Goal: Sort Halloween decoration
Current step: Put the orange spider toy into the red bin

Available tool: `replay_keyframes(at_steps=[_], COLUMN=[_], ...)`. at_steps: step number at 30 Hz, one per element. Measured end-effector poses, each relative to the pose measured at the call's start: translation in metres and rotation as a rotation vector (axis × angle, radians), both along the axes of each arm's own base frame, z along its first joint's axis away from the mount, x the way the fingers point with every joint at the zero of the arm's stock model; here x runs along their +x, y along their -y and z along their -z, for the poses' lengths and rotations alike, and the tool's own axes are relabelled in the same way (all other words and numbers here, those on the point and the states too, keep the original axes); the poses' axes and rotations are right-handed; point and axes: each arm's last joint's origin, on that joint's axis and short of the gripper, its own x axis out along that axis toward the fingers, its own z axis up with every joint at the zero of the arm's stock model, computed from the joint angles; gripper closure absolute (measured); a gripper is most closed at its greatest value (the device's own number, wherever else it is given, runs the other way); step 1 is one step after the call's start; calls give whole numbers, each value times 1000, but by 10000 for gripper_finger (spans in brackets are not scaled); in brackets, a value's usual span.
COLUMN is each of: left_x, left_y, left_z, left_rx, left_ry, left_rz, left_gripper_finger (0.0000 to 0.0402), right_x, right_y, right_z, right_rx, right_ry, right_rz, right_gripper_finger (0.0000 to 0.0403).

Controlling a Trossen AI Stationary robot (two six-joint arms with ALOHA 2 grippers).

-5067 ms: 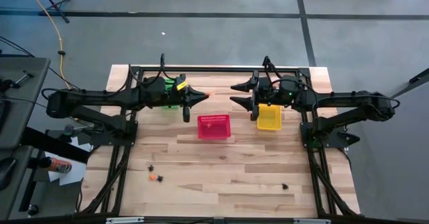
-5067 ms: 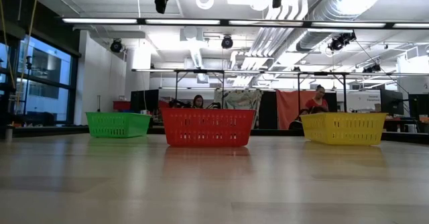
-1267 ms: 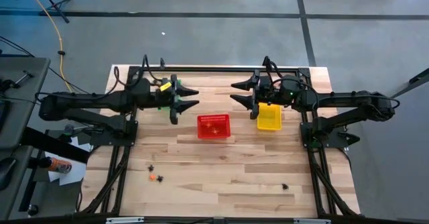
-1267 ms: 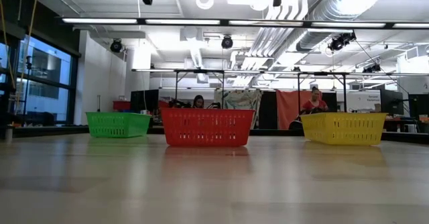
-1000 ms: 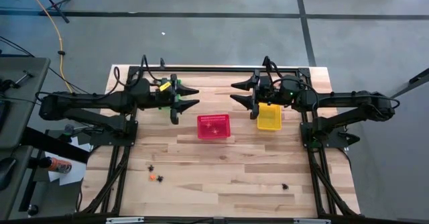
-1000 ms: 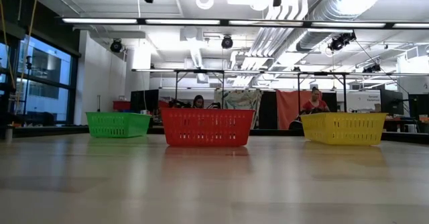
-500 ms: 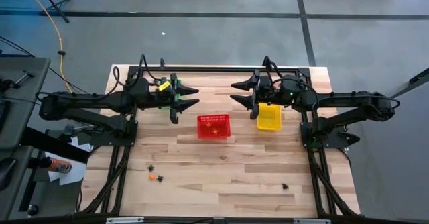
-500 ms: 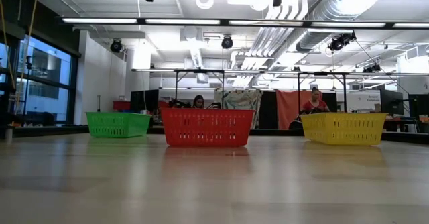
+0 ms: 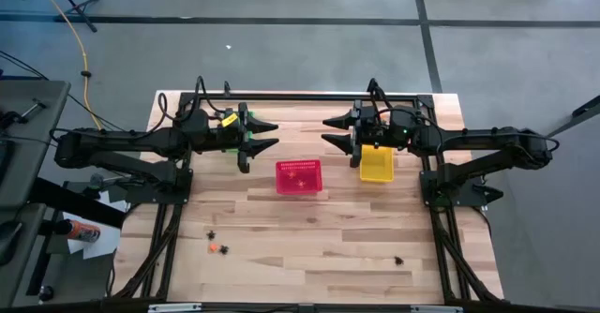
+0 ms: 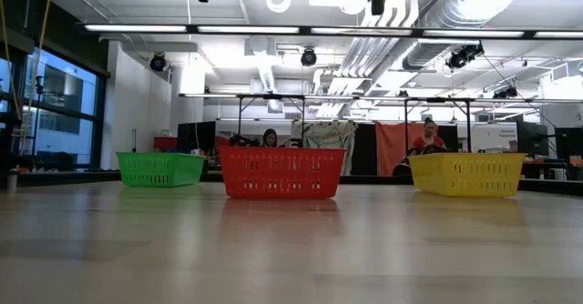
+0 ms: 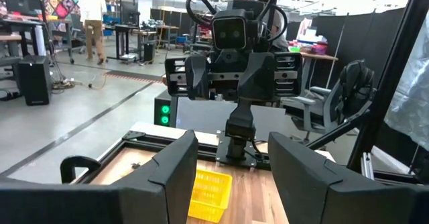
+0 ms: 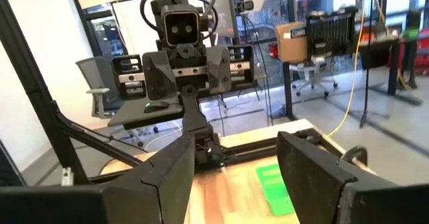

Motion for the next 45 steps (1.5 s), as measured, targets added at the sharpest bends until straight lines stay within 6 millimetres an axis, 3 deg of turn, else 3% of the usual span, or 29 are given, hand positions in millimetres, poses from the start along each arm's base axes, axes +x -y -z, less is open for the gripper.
replay_keyframes(at_steps=[6,12,15,19,25,30,38,45], left_x=[0,0,0,0,-1,-2,-2,-2], left_y=[0,0,0,-3,-6,-7,-7,-7], left_z=[0,0,0,0,0,0,0,0], left_rx=[-19,-19,-19,-22,-11,-49,-57,-57], left_ry=[2,1,1,2,-1,9,11,9], left_rz=[1,0,-4,-94,-196,-238,-255,-255], left_gripper_finger=[229,229,229,229,229,229,229,229], right_x=[0,-5,-14,-35,-77,-103,-114,-107], right_y=[1,13,34,81,155,200,227,236], right_z=[7,25,30,39,71,113,174,176], right_rx=[133,296,357,460,738,957,1128,1088], right_ry=[-63,-196,-293,-471,-631,-726,-892,-919], right_rz=[29,332,550,805,900,952,1011,1087], right_gripper_finger=[199,199,199,199,199,199,199,199])
